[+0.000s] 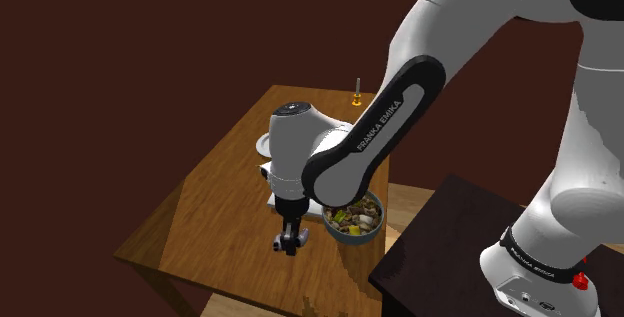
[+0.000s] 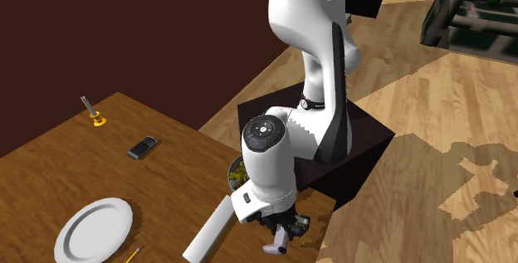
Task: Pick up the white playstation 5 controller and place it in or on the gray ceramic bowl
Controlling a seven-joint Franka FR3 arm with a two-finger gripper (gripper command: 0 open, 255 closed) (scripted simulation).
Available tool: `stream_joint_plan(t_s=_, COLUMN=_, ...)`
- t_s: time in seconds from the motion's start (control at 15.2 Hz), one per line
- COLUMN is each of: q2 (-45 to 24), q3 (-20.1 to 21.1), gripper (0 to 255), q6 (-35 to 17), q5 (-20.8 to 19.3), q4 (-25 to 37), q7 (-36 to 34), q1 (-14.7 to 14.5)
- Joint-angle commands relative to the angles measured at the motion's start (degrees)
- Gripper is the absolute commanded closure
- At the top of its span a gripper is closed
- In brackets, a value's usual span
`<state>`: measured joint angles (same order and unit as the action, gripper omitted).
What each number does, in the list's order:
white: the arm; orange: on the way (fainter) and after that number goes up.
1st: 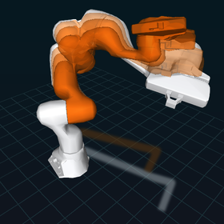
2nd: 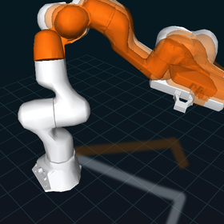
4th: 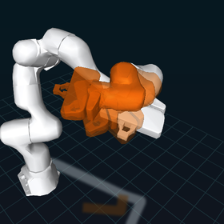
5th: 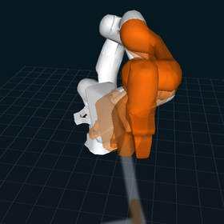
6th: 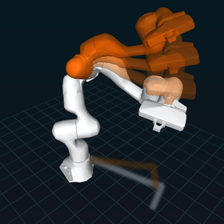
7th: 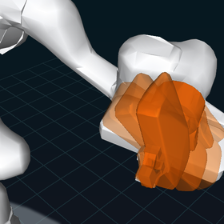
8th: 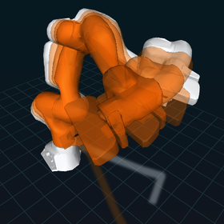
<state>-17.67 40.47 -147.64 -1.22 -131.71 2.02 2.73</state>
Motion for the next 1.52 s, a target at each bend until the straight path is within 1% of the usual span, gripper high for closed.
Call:
stream_joint_plan(t_s=0.0, q2=1.7, q3=1.1, gripper=255, q6=1.4, q5=1.5, q4=-0.1, q7=0.9, q1=1.0)
stream_joint_plan(t_s=0.66, q2=8.8, q3=4.3, gripper=255, q6=8.5, q5=8.0, q4=1.3, q7=4.5, q1=3.8)
stream_joint_plan(t_s=0.79, q2=13.0, q3=4.9, gripper=255, q6=8.6, q5=12.6, q4=-2.4, q7=9.6, q1=6.5)
stream_joint_plan(t_s=0.99, q2=19.3, q3=4.3, gripper=255, q6=9.4, q5=19.4, q4=-7.4, q7=17.7, q1=8.9)
stream_joint_plan(t_s=1.12, q2=23.2, q3=2.7, gripper=255, q6=10.4, q5=23.1, q4=-10.4, q7=22.7, q1=9.6)
stream_joint_plan(t_s=1.25, q2=26.8, q3=0.7, gripper=255, q6=11.5, q5=26.0, q4=-13.3, q7=27.3, q1=10.0)
stream_joint_plan(t_s=1.45, q2=31.5, q3=-2.9, gripper=255, q6=13.3, q5=28.8, q4=-17.1, q7=33.4, q1=10.3)
